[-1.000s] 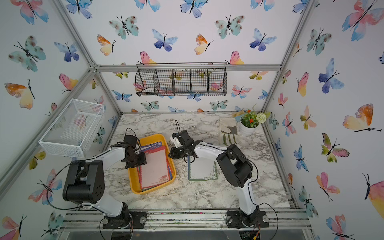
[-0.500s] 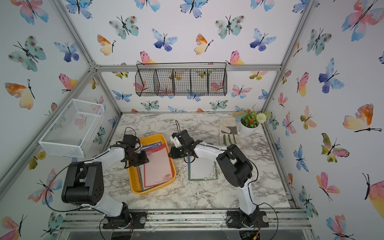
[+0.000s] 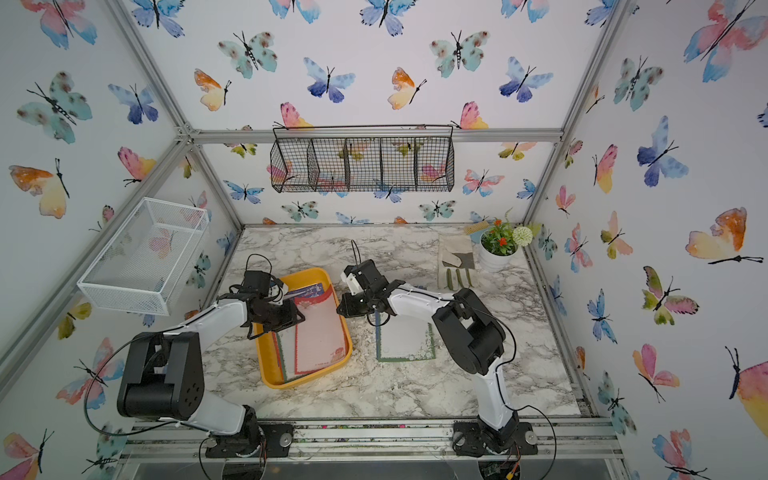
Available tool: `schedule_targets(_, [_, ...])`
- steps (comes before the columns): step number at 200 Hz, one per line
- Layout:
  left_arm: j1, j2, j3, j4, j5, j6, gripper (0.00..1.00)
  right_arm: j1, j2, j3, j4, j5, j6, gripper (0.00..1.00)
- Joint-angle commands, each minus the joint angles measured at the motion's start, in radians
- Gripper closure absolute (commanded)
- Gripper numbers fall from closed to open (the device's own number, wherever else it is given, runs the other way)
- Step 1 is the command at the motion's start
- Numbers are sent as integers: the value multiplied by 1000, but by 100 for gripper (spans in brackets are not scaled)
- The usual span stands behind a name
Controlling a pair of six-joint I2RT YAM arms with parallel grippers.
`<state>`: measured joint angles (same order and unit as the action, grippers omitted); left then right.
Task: Take out the stationery paper from the storage box
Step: Pick up the stationery paper from the storage box.
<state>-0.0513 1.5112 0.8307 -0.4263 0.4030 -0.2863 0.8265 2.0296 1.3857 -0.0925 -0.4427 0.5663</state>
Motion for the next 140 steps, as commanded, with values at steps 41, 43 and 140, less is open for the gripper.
schedule_targets(41, [5, -55, -19, 32, 114, -4, 66, 6, 28, 2, 12, -3, -2, 87])
schedule_targets(43, [5, -56, -19, 33, 115, -4, 66, 6, 28, 3, 13, -4, -2, 87])
schedule_targets(140, [6, -43, -33, 71, 194, -19, 61, 7, 34, 11, 20, -9, 14, 88])
